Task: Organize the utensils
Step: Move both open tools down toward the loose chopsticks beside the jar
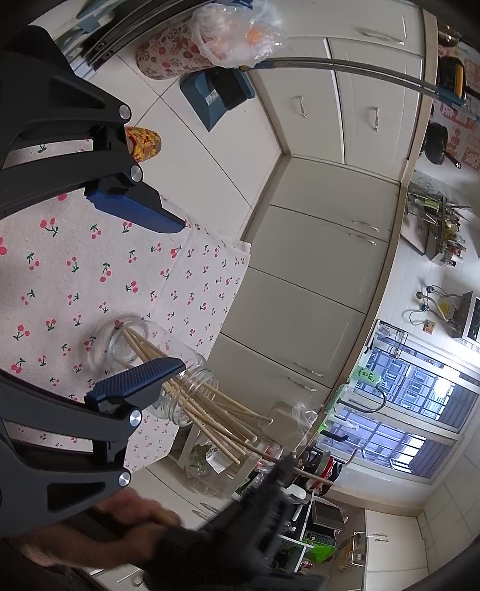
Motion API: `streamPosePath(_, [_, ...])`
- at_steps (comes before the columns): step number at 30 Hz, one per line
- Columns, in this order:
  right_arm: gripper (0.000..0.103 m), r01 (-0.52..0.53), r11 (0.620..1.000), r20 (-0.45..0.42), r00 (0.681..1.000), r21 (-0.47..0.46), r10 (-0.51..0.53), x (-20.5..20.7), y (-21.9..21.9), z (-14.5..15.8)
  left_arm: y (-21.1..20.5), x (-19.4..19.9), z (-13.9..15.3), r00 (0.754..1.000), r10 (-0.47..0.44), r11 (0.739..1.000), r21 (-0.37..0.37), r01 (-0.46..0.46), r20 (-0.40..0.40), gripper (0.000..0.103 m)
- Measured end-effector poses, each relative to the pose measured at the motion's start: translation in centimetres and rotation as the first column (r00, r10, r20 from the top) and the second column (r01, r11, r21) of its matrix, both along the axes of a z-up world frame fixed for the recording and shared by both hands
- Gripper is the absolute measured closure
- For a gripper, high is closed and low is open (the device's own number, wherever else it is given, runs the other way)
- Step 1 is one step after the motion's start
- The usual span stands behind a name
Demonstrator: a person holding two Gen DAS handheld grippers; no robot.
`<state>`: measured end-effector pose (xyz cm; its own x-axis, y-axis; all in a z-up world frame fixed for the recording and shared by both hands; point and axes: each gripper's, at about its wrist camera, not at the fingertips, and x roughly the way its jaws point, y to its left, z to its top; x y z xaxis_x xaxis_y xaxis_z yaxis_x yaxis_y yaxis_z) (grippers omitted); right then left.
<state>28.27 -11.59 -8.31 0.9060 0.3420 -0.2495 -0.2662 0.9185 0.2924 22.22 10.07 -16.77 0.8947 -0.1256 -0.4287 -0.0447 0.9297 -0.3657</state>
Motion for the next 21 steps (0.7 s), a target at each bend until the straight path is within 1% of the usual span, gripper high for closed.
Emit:
streamPosePath(3, [0.097,-0.023,1.0,-0.057,0.998,-0.02,0.022,-0.1,0.6,-1.7,-0.1,0.0,-0.1,1.0,-0.002,1.0,0.001,0.002,-0.005,0.036])
streamPosePath(6, [0.096,-0.045,0.998,-0.103,0.994,-0.041,0.04,-0.3,1.1,-2.6,-0.3,0.0,0.0,1.0,-0.009,1.0,0.004,0.009,-0.005,0.035])
streamPosePath(8, [0.086,-0.05,0.998,-0.122,0.992,-0.04,0.045,-0.8,1.0,-2.8,-0.5,-0.1,0.1,1.0,-0.013,1.0,0.006,0.013,-0.004,0.034])
streamPosePath(9, [0.072,-0.046,0.998,-0.123,0.992,-0.036,0.041,-1.2,0.7,-2.8,-0.6,-0.2,0.2,1.0,-0.016,1.0,0.008,0.016,-0.003,0.033])
streamPosePath(10, [0.063,-0.037,0.999,-0.117,0.993,-0.032,0.033,-1.8,0.3,-2.7,-0.7,-0.2,0.3,1.0,-0.019,1.0,0.01,0.019,-0.003,0.033])
streamPosePath(13, [0.059,-0.004,1.0,-0.121,0.993,-0.018,0.002,-4.3,-1.6,-2.6,-1.1,-0.3,0.2,1.0,-0.028,0.999,0.014,0.029,-0.008,0.031])
streamPosePath(14, [0.059,0.018,1.0,-0.147,0.989,-0.019,-0.021,-5.3,-2.6,-3.1,-1.1,-0.3,0.3,0.999,-0.033,0.999,0.016,0.033,-0.011,0.031])
streamPosePath(17, [0.059,0.052,0.997,-0.275,0.959,-0.055,-0.065,-6.8,-4.5,-5.8,-1.6,-0.3,0.1,0.998,-0.047,0.999,0.023,0.048,-0.028,0.03])
streamPosePath(19, [0.06,0.062,0.995,-0.387,0.918,-0.079,-0.088,-7.4,-5.8,-8.6,-1.8,-0.4,-0.1,0.997,-0.058,0.998,0.025,0.06,-0.042,0.03])
streamPosePath(21, [0.066,0.064,0.994,-0.45,0.888,-0.089,-0.098,-7.5,-6.4,-10.3,-2.5,-0.4,-0.3,0.995,-0.08,0.996,0.035,0.082,-0.065,0.03])
